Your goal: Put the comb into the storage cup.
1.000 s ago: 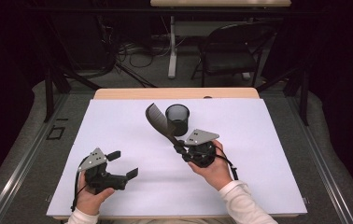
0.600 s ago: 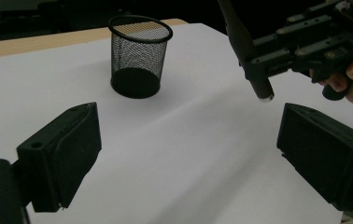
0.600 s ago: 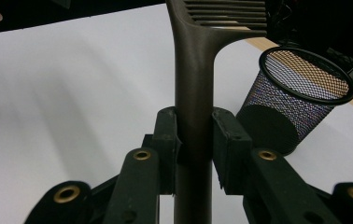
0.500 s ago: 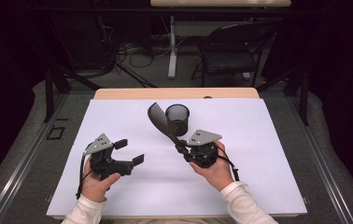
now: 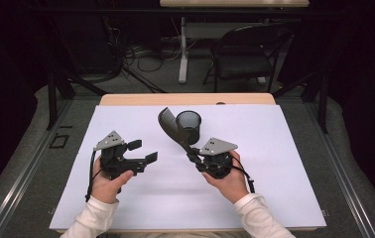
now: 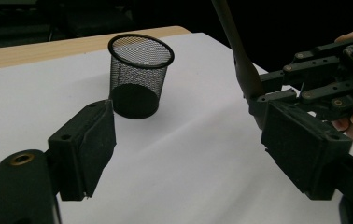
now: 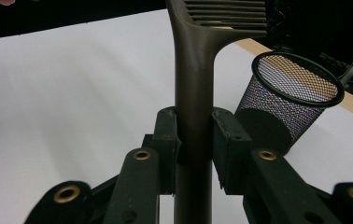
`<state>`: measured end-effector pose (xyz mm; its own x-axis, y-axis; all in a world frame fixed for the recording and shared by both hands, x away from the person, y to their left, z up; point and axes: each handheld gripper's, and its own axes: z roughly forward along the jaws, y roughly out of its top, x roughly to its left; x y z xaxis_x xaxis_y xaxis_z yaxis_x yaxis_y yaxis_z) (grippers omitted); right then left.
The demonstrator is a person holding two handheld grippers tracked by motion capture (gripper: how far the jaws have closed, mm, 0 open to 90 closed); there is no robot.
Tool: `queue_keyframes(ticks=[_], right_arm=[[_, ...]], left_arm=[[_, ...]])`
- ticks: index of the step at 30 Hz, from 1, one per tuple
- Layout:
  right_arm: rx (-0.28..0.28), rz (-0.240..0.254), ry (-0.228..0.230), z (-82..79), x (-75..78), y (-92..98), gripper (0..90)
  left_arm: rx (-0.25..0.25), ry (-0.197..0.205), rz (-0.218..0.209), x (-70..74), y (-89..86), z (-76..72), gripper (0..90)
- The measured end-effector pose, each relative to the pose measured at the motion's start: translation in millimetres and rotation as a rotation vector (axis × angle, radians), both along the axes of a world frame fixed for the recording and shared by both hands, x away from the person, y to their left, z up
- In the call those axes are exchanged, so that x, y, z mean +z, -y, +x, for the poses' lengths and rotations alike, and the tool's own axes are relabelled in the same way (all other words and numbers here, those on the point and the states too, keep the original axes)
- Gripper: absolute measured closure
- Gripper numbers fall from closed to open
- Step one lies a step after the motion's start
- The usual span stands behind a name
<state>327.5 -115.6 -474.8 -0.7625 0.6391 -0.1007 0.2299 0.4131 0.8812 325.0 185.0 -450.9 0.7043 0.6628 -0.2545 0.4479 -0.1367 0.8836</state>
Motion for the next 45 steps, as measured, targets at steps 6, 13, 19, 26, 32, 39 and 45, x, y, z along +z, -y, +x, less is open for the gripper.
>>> queue_keyframes(ticks=[6, 13, 19, 26, 32, 39, 45], right_arm=[[-0.002, -0.001, 0.008, -0.6, -0.5, -0.2, 72.9], [-0.007, -0.006, 0.022, -1.3, -2.0, -1.2, 72.9], [-0.008, -0.006, 0.027, -2.0, -2.7, -1.7, 72.9], [-0.008, -0.004, 0.028, -2.7, -2.9, -2.4, 72.9], [-0.006, -0.004, 0.032, -2.9, -2.7, -2.4, 72.9], [-0.005, -0.004, 0.033, -3.2, -2.9, -2.9, 72.9], [-0.004, -0.002, 0.038, -3.6, -3.2, -3.4, 72.9]], left_arm=[[-0.007, 0.002, -0.031, 7.9, 0.1, 2.5, 28.2], [-0.001, -0.012, -0.046, 14.4, -0.1, 4.5, 38.5], [0.002, -0.014, -0.041, 17.8, 0.9, 5.2, 41.3], [0.008, -0.033, -0.038, 20.4, 2.5, 7.7, 40.9], [0.03, -0.052, -0.069, 22.2, 3.6, 9.1, 42.6], [0.041, -0.054, -0.086, 27.1, 6.7, 11.2, 43.9], [0.041, -0.068, -0.095, 29.4, 8.3, 13.3, 44.6]])
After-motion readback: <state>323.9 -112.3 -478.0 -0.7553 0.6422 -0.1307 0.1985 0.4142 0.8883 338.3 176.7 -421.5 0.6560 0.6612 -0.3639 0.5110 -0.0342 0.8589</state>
